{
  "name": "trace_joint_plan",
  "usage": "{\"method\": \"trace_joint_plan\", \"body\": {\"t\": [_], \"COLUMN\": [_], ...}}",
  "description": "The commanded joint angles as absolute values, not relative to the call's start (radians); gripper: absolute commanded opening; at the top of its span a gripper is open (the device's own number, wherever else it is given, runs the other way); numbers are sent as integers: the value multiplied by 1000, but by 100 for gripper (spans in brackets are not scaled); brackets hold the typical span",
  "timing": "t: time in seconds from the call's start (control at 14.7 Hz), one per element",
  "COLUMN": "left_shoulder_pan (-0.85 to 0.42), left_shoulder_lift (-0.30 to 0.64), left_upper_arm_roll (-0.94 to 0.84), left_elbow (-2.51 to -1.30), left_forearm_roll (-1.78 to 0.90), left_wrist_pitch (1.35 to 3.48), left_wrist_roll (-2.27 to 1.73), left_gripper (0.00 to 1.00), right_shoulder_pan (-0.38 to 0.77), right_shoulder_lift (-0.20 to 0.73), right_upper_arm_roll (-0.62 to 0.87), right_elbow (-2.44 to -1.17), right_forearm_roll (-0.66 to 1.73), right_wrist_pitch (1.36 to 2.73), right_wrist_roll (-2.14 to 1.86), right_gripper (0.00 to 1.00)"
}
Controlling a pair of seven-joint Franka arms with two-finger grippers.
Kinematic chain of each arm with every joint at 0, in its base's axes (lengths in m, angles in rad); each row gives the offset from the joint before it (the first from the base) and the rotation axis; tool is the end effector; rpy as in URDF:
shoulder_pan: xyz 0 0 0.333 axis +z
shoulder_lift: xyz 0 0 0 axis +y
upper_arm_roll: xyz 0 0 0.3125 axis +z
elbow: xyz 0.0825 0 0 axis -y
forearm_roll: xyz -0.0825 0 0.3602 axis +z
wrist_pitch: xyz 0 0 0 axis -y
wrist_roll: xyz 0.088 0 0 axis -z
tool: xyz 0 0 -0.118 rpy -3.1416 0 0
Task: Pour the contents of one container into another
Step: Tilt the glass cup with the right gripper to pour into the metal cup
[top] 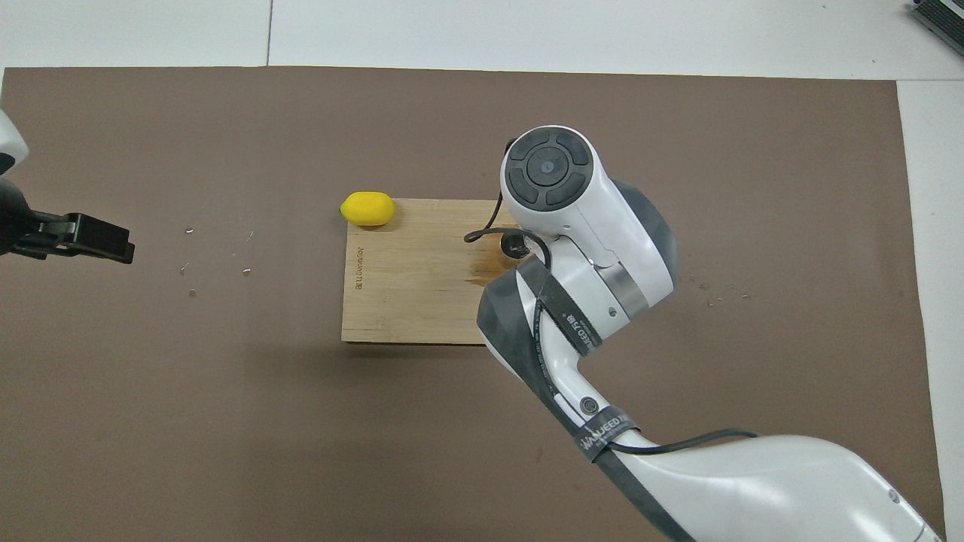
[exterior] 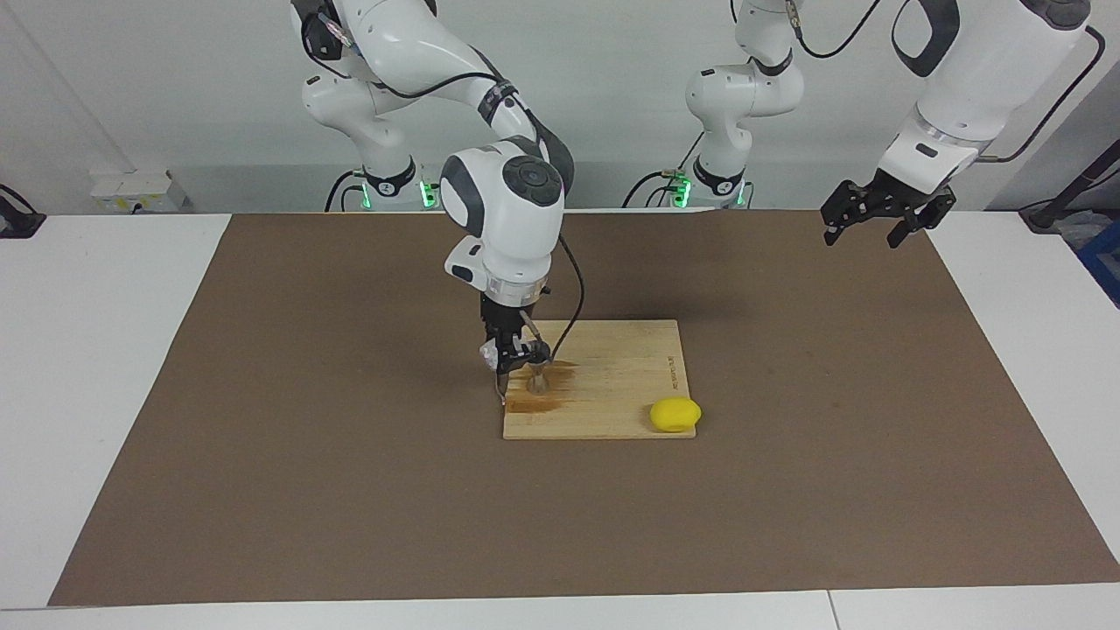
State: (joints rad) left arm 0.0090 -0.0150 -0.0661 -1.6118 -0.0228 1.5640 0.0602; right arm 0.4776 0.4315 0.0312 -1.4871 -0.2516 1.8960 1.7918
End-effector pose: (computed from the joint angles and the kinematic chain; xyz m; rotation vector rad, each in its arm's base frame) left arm 0.5231 -0.0329 0.5990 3.1140 -0.1825 -0.0512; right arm 0.5867 0.3000 0.4195 2.4868 -1.7056 0.2965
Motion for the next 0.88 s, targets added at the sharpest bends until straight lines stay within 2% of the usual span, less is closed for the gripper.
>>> {"method": "trace_joint_plan", "body": {"t": [0.0,0.82], "left_shoulder_pan": [20,20], "left_shoulder_lift": [-34,-35], "left_upper_arm_roll": [-74,-74], "left_elbow": [-1631,-1631], "left_forearm_roll": [-12,-12], "left_wrist_pitch": [1557,1557], "left_wrist_roll": [66,66], "left_gripper": [100,100], "right_shoulder_pan": [495,505], "right_shoulder_lift": [436,434], "right_upper_arm_roll": [40,41], "right_elbow": [-1463,-1462], "right_forearm_roll": [-307,-336], "right_wrist_pitch": [1875,1858], "right_wrist_roll": [1813,1813], "right_gripper": [0,0]}}
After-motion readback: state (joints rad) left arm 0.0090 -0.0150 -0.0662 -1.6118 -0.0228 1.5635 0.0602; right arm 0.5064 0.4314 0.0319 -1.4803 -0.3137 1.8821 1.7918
